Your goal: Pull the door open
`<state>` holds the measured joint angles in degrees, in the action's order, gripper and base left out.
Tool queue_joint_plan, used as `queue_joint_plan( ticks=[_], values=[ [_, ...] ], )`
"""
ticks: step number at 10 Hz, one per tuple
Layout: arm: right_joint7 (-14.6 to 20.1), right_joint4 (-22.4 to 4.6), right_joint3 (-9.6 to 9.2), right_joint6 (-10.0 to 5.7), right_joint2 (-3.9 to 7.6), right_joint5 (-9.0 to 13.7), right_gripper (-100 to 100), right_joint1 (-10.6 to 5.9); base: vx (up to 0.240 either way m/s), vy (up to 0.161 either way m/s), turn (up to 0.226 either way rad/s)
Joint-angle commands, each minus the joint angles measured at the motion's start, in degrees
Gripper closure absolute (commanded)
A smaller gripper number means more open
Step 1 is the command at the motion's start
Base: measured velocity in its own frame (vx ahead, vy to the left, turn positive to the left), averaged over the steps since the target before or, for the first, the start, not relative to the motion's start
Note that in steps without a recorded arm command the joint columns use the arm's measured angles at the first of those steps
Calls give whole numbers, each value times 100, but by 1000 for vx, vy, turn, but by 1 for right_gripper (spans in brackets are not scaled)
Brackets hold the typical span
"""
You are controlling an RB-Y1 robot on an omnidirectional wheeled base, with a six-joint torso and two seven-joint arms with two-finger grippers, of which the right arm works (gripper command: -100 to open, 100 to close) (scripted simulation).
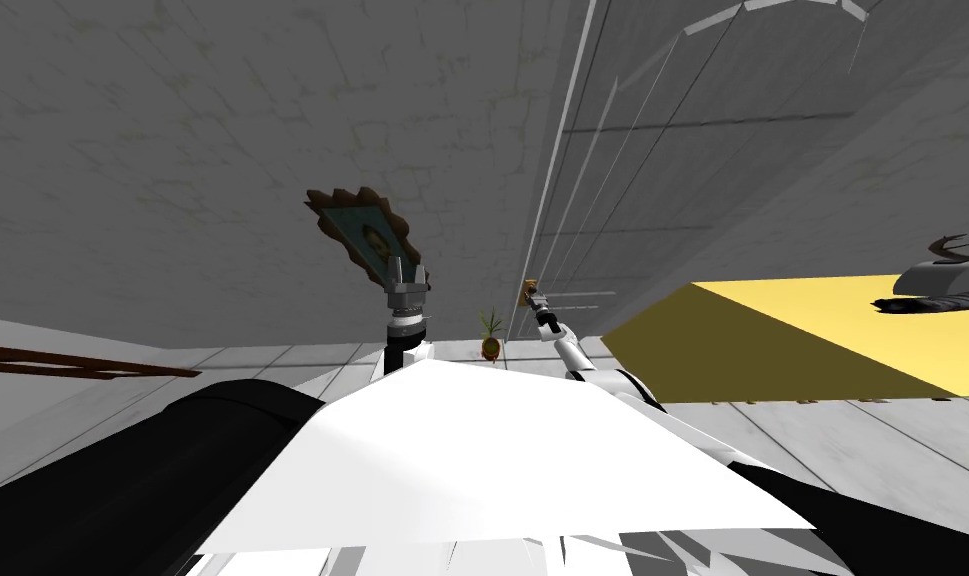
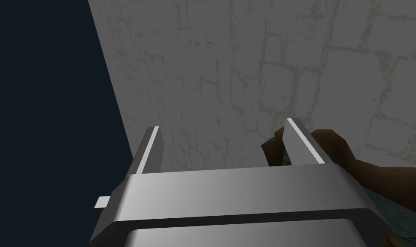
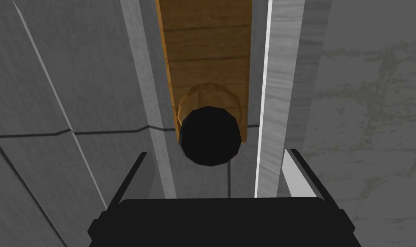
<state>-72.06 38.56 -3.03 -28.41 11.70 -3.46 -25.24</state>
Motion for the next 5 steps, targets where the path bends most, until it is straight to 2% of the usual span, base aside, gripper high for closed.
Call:
queue_joint_plan(
  ticks=[1,2,3,4,5],
  values=[
    [-12,-37,-5,-10,-5,11,-100,-26,227,11,0],
    [-18,-47,-7,-12,-8,15,-100,-34,214,-17,-2],
    [-13,-45,-5,-13,-6,12,-100,-32,85,-14,5],
    [-13,-45,-5,-13,-6,12,100,-32,-10,5,2],
    [-13,-45,-5,-13,-6,12,100,-32,-34,8,-1]
  ],
)
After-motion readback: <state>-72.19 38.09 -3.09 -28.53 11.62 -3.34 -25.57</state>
